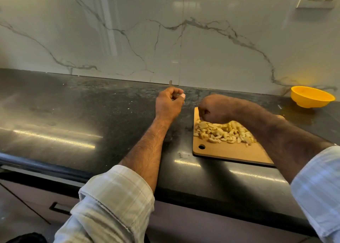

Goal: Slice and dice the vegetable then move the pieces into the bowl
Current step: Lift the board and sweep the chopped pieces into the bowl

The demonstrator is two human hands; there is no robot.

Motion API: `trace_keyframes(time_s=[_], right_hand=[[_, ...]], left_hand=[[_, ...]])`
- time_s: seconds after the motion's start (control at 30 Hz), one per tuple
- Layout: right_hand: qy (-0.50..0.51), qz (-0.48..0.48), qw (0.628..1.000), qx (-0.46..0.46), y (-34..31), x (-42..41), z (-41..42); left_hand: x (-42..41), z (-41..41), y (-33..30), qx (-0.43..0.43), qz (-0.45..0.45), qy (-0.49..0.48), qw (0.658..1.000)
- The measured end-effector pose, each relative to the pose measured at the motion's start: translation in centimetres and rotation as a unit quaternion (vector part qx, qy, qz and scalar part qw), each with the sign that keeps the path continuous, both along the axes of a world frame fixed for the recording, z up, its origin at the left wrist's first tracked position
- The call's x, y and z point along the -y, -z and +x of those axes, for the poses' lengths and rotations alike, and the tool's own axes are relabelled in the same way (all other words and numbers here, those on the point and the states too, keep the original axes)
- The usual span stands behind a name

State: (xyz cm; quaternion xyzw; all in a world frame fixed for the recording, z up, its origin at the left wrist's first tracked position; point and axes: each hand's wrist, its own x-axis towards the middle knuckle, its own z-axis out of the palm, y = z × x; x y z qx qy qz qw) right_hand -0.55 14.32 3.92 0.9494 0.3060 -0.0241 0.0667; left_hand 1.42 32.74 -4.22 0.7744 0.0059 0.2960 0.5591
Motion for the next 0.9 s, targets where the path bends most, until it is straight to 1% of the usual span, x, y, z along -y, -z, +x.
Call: trace_keyframes(time_s=[0.07,0.13,0.27,0.33,0.43,0.5,0.6,0.67,0.73,0.8,0.9], right_hand=[[0.011,0.029,0.999,-0.020,-0.7,2.6,-0.3],[0.023,0.058,0.997,-0.044,-0.9,4.8,-0.8],[0.034,0.125,0.990,-0.058,-1.0,8.4,-1.4],[0.050,0.161,0.984,-0.050,-1.3,11.0,-1.8],[0.100,0.208,0.973,-0.020,-1.7,15.5,-1.7],[0.146,0.246,0.958,0.005,-1.5,19.0,-1.2],[0.215,0.293,0.929,0.065,-0.4,24.2,0.3],[0.281,0.319,0.898,0.112,0.8,27.4,1.6],[0.346,0.312,0.873,0.141,2.1,30.0,2.9],[0.374,0.284,0.872,0.139,3.3,31.6,4.7],[0.385,0.254,0.880,0.114,4.1,32.9,7.1]], left_hand=[[1.6,-0.3,0.0,-0.015,0.026,0.049,0.998],[2.9,-0.5,-0.1,-0.023,0.038,0.073,0.996],[5.3,-1.1,-1.5,-0.036,0.065,0.089,0.993],[7.3,-1.1,-2.6,-0.031,0.087,0.108,0.990],[11.3,0.1,-4.3,-0.012,0.135,0.122,0.983],[14.7,1.6,-5.3,-0.010,0.163,0.129,0.978],[19.9,3.9,-6.4,-0.008,0.207,0.160,0.965],[23.1,5.4,-6.6,-0.011,0.250,0.184,0.951],[26.0,7.0,-6.6,-0.013,0.303,0.203,0.931],[28.3,8.5,-6.5,-0.025,0.329,0.210,0.920],[30.5,10.5,-6.3,-0.049,0.339,0.218,0.914]])
